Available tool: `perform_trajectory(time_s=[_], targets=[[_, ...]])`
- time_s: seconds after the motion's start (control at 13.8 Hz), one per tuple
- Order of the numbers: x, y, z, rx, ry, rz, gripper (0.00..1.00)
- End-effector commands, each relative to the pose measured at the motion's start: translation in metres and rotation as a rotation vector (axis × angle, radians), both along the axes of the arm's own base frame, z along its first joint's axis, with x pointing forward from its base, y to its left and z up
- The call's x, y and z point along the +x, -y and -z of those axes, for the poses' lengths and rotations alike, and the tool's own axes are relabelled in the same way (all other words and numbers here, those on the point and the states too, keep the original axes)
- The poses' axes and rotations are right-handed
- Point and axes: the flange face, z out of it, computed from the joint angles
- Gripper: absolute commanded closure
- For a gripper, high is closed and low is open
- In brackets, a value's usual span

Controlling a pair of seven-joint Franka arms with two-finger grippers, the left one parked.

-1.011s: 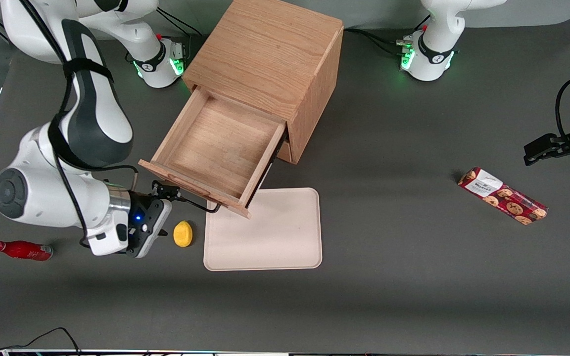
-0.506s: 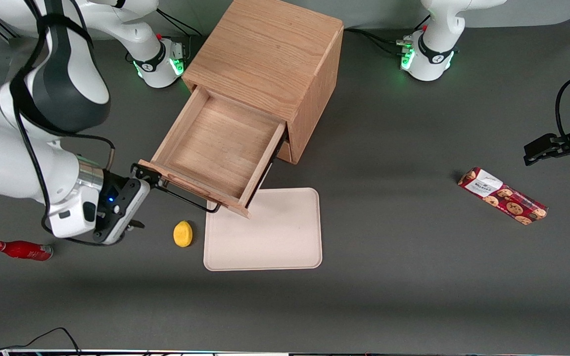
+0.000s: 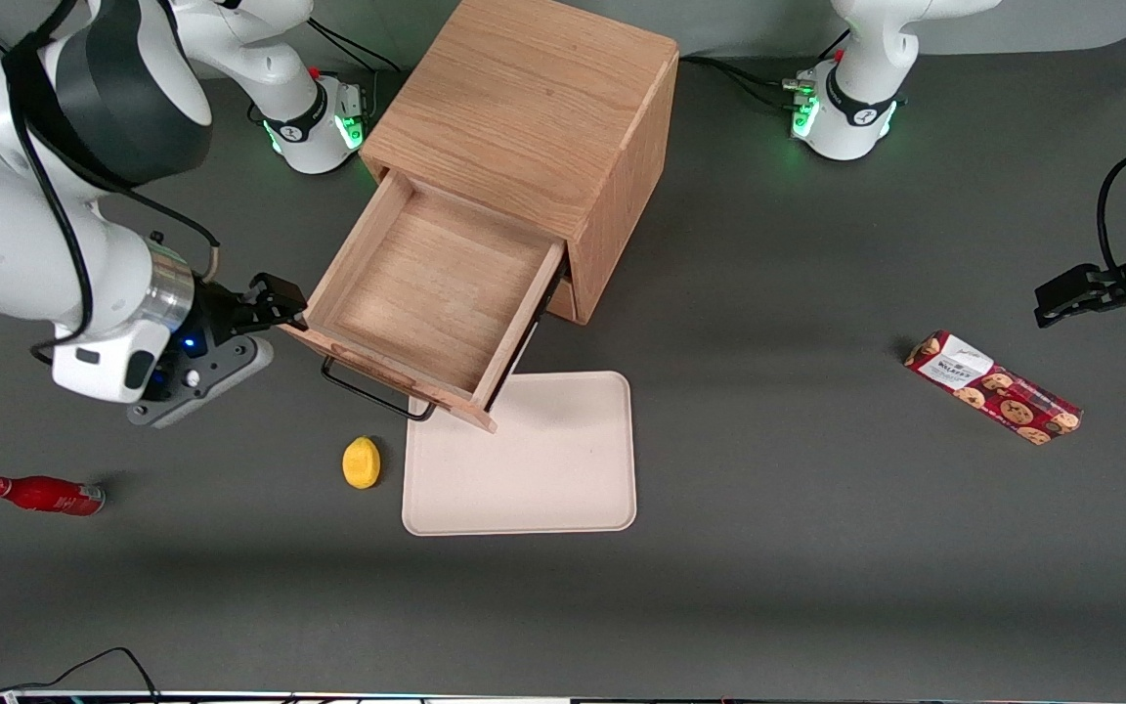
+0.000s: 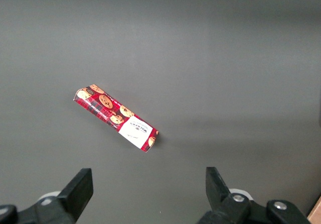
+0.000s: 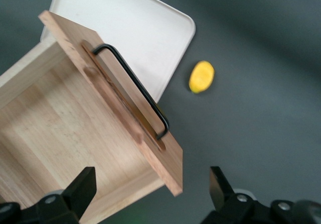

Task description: Open upper drawer

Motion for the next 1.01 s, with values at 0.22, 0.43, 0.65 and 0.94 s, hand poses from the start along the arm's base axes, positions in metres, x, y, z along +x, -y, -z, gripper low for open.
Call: perform_trajectory(time_s=[0.22, 0.43, 0.65, 0.94], targets=[[-0.063, 0.072, -0.01, -0.127, 0.047, 0.208, 0.0], [-0.071, 0.112, -0.017, -0.129, 0.049, 0.288, 0.0], [-0.065, 0.143, -0.014, -0.127, 0.04, 0.336, 0.0], [-0.059, 0.155, -0.01, -0.114, 0.029, 0.365, 0.0]])
